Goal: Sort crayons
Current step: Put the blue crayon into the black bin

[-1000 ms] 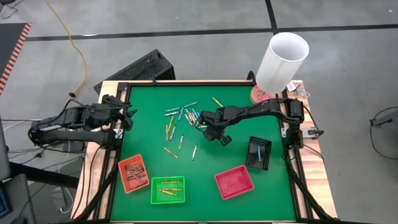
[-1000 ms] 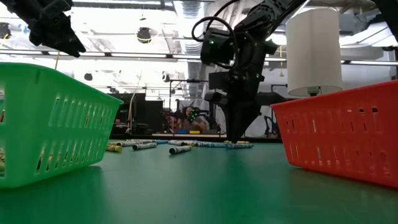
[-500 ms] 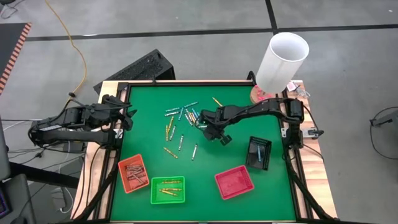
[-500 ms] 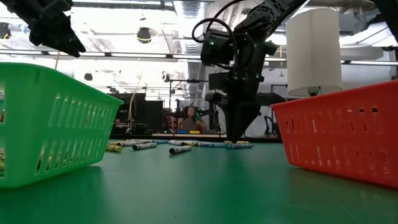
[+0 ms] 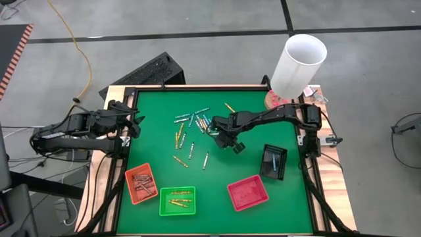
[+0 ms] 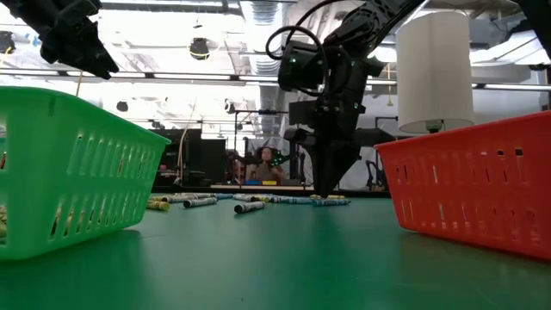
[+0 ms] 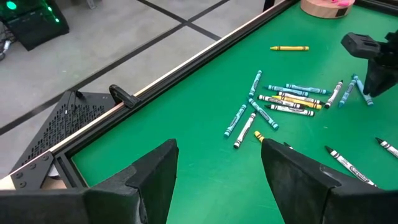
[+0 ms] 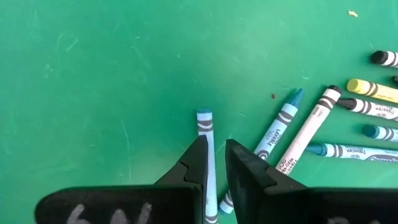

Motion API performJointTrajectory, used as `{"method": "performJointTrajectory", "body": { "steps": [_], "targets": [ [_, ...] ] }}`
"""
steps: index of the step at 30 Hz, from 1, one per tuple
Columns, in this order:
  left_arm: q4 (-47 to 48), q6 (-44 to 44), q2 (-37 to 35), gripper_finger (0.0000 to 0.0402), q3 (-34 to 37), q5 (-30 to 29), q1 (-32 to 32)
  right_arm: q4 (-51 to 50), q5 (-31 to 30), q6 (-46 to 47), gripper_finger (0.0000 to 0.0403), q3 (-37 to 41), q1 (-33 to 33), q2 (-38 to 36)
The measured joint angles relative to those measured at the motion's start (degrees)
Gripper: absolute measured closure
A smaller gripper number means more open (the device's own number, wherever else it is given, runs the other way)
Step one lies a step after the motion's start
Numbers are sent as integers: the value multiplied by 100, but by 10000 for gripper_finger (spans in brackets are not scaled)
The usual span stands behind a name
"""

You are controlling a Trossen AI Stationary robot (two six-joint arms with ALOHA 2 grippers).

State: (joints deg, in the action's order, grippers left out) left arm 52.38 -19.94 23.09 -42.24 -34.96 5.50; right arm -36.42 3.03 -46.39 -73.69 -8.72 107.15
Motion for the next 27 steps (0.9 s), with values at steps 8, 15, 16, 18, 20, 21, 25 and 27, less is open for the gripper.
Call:
{"method": "performJointTrajectory", "body": {
  "steps": [8,15,16,18,20,21,25,27],
  "targets": [
    [0,0,2,178,0,2,0,21,7,32,336,-9,-2,63],
    [-20,72,2,178,2,2,0,-27,-166,7,335,-31,71,350],
    [-42,77,2,178,2,0,0,-37,-192,-15,335,-33,89,353],
    [-46,77,2,178,2,3,2,-36,-217,-20,335,-33,91,353],
    [-46,83,2,178,2,2,4,-76,-215,-10,335,-31,89,330],
    [-46,85,2,178,2,2,4,-79,-215,21,335,-28,89,330],
    [-46,85,2,178,2,2,4,-79,-219,230,346,-26,89,332],
    [-46,85,2,178,2,2,4,-79,-234,347,362,-24,89,332]
  ]
}}
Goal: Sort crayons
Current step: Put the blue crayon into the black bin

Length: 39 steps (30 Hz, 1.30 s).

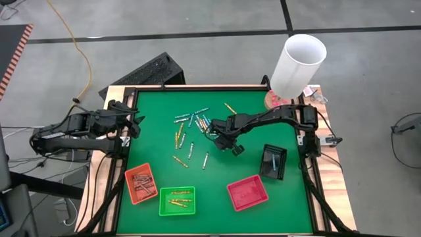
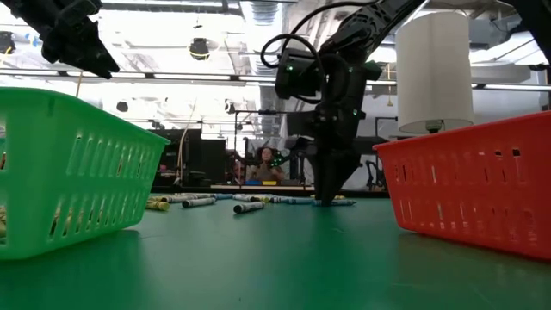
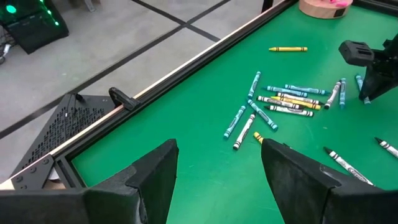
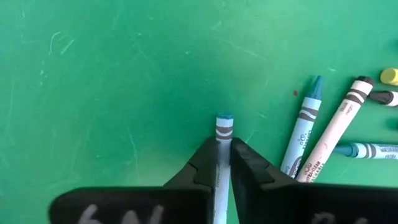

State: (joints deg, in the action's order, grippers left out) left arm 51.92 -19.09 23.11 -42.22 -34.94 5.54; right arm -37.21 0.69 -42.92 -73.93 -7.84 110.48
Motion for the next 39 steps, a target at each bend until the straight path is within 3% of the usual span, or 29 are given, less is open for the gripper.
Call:
{"method": "performJointTrajectory", "body": {
  "steps": [4,17,25,35,39],
  "targets": [
    [0,0,0,178,0,0,0,-4,-1,308,396,0,-1,-2],
    [0,-7,0,178,0,2,0,-335,-294,943,400,-534,113,66],
    [2,-4,0,178,0,4,0,-1232,-389,1367,400,-1382,223,48],
    [4,-2,0,178,0,7,0,-3256,-353,2823,400,-2166,807,35],
    [4,0,0,178,0,7,0,-3907,126,3581,401,-2173,1156,28]
  ]
}}
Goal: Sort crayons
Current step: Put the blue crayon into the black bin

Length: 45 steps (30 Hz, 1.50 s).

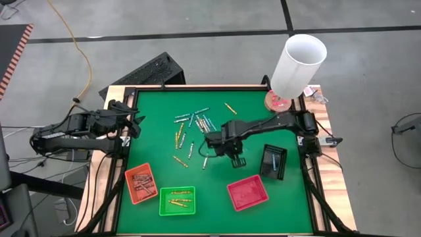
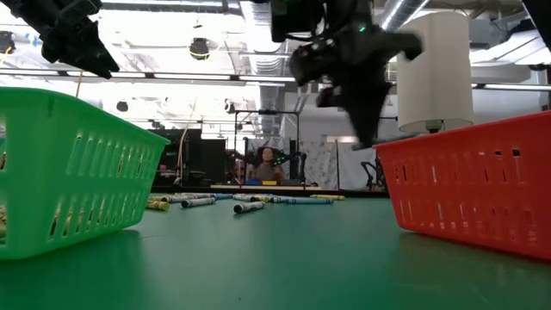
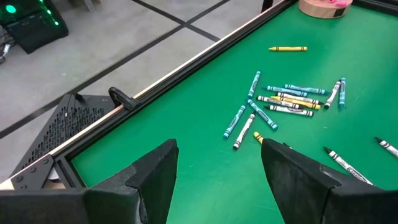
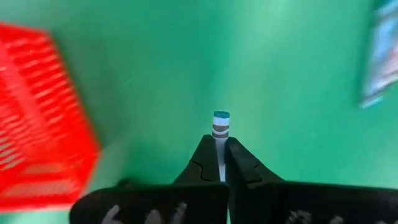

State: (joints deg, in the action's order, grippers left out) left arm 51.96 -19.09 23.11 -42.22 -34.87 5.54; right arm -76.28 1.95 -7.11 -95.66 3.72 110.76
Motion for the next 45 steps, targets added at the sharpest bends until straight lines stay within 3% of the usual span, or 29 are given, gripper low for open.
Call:
{"method": "performJointTrajectory", "body": {
  "steps": [7,15,28,33,38,45],
  "targets": [
    [0,99,0,178,0,-2,0,-492,154,1053,401,68,633,-91],
    [2,110,0,178,0,50,0,-636,-228,2366,401,63,940,-949],
    [2,105,0,178,0,122,2,-1366,-1424,6640,401,172,982,-2646],
    [4,101,0,178,0,128,1,-1372,-1548,8098,401,1052,975,-3212],
    [4,100,0,178,0,129,2,-1272,-1287,9487,401,2265,1091,-3741],
    [2,92,0,178,0,127,0,-154,-1109,10901,401,3551,1503,-4239]
  ]
}}
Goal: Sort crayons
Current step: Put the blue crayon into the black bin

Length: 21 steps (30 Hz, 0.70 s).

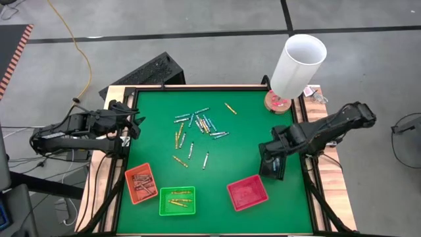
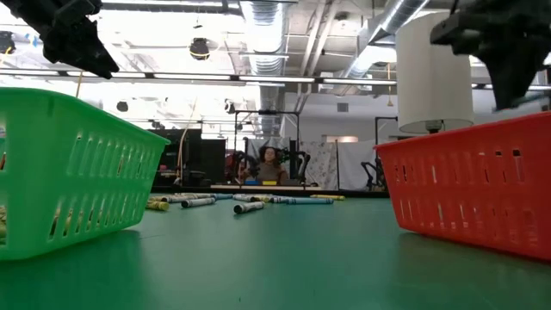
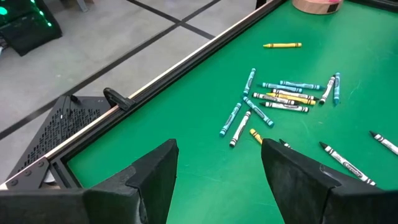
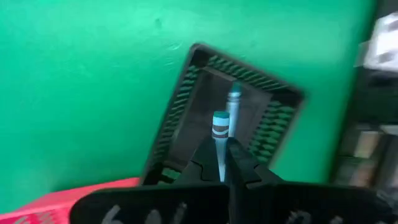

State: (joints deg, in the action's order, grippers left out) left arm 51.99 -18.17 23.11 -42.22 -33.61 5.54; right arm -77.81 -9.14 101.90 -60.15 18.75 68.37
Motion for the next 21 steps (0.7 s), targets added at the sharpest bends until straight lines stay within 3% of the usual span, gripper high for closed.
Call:
{"method": "performJointTrajectory", "body": {
  "steps": [11,21],
  "targets": [
    [0,34,0,178,0,-2,1,1544,-40,329,401,1229,167,99],
    [0,27,0,178,0,0,1,2068,-37,324,401,1772,49,101]
  ]
}}
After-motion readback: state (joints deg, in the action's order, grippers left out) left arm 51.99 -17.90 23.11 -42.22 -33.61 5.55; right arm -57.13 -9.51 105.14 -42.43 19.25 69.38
